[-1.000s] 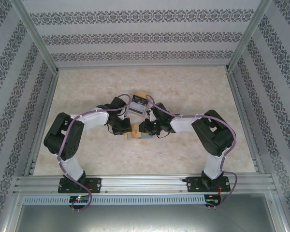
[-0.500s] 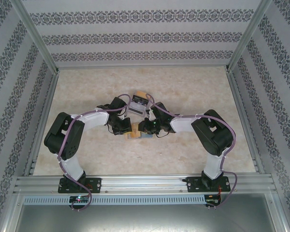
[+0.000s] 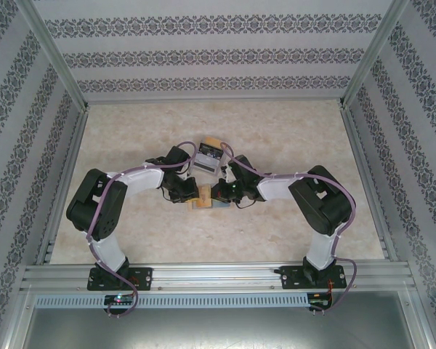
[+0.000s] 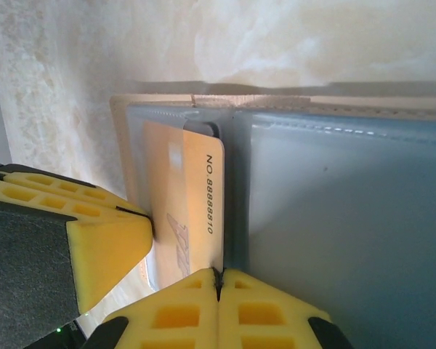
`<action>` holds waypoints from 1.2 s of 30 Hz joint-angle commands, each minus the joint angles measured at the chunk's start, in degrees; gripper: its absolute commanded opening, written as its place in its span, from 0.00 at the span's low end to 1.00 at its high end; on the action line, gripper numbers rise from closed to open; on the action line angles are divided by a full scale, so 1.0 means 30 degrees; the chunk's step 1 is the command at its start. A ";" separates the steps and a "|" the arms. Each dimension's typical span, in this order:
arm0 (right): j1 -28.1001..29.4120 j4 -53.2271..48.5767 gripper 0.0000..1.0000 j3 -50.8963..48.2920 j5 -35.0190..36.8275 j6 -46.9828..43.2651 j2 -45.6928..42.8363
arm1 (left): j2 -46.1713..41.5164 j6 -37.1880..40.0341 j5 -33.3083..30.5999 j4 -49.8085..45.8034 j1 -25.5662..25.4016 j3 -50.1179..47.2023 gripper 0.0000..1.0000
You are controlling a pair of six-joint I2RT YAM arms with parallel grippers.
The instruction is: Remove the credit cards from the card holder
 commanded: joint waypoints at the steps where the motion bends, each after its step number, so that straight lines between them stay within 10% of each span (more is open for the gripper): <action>1: -0.0361 -0.0883 0.00 -0.0485 0.0196 -0.1554 -0.1374 | -0.0816 -0.0170 0.0210 0.0347 -0.0180 -0.0358 0.17; 13: -0.2257 -0.3906 0.00 -0.1105 0.0183 -0.4576 -0.4547 | -0.2330 -0.1005 0.0766 0.1727 -0.0155 -0.0239 0.49; 21: -0.2719 -0.4107 0.00 -0.0993 -0.0273 -0.4850 -0.5172 | -0.2713 -0.2010 0.1963 0.3858 -0.0144 -0.0700 0.53; 30: -0.3873 -0.0712 0.00 -0.0593 -0.5178 -0.3364 -0.6388 | -0.3817 -0.4196 0.5412 1.0125 0.0994 -0.2498 0.82; 36: -0.4344 0.2062 0.00 -0.0164 -0.7430 -0.1049 -0.6222 | -0.3894 -0.5157 0.7391 1.3212 0.1315 -0.2310 0.78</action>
